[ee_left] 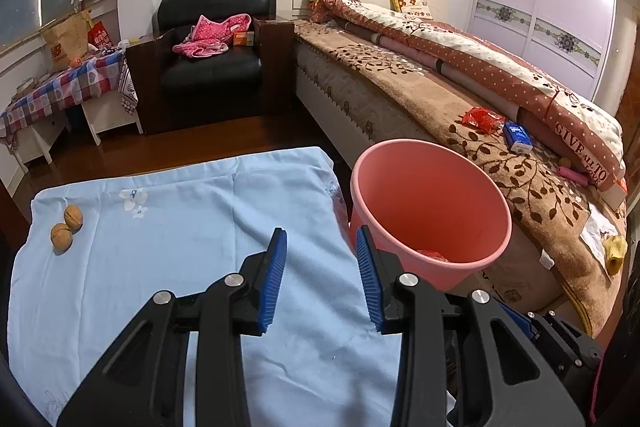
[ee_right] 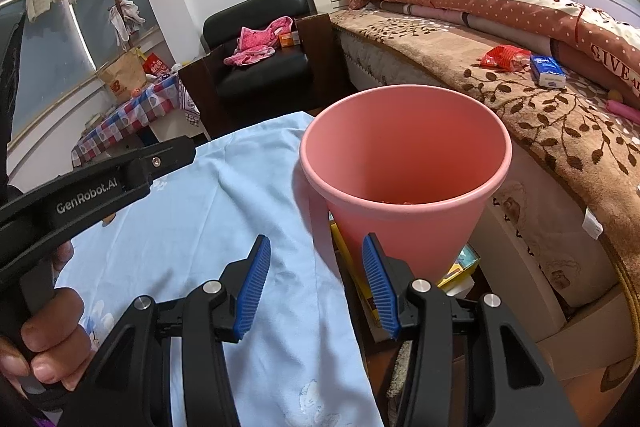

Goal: Collect trash

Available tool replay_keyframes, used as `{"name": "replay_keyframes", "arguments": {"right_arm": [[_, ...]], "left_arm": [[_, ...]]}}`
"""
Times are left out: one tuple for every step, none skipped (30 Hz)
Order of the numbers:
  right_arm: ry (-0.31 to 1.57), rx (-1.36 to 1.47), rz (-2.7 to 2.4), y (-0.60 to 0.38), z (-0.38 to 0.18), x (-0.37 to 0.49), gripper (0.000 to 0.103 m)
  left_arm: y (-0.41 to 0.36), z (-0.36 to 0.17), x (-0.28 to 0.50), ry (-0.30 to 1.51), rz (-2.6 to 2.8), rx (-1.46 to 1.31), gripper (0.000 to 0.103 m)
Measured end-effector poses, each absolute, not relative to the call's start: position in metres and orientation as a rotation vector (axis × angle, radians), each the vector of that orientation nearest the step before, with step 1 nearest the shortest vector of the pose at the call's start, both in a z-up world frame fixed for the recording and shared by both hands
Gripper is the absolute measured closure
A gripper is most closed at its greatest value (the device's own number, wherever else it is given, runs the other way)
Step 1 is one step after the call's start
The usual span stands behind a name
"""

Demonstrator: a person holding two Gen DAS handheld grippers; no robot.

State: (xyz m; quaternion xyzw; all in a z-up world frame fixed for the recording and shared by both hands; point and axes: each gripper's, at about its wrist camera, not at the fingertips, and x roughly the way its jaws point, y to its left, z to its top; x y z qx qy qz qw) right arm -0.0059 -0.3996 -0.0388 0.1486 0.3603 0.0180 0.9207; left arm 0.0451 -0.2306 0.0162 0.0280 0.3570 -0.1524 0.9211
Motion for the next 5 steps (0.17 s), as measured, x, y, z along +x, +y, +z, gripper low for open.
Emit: {"name": "replay_keyframes", "arguments": {"right_arm": [[0.741,0.305,0.037,-0.3999,-0.0387,-0.0060,0.055],[0.740,0.306,0.037,-0.4000,-0.0385,-0.0060,0.055],[0.741,0.306,0.037,-0.3999,-0.0385,-0.0060,0.055],[0.740,0.307,0.037,-0.3999,-0.0385,-0.0062,0.055],[0.740,0.306,0.038,-0.3996,-0.0387,-0.0061,0.055]], "left_arm": [[-0.2304,0.0161,0.0452,0.734,-0.314,0.059,0.067],[-0.2299,0.0160,0.0453,0.734,-0.311,0.058,0.067],[-0.2295,0.0158,0.0457,0.736,-0.310,0.056,0.067],[-0.2297,0.0158,0.0461,0.737,-0.311,0.055,0.067],[-0.2294,0.0157,0.0464,0.738,-0.310,0.055,0.067]]}}
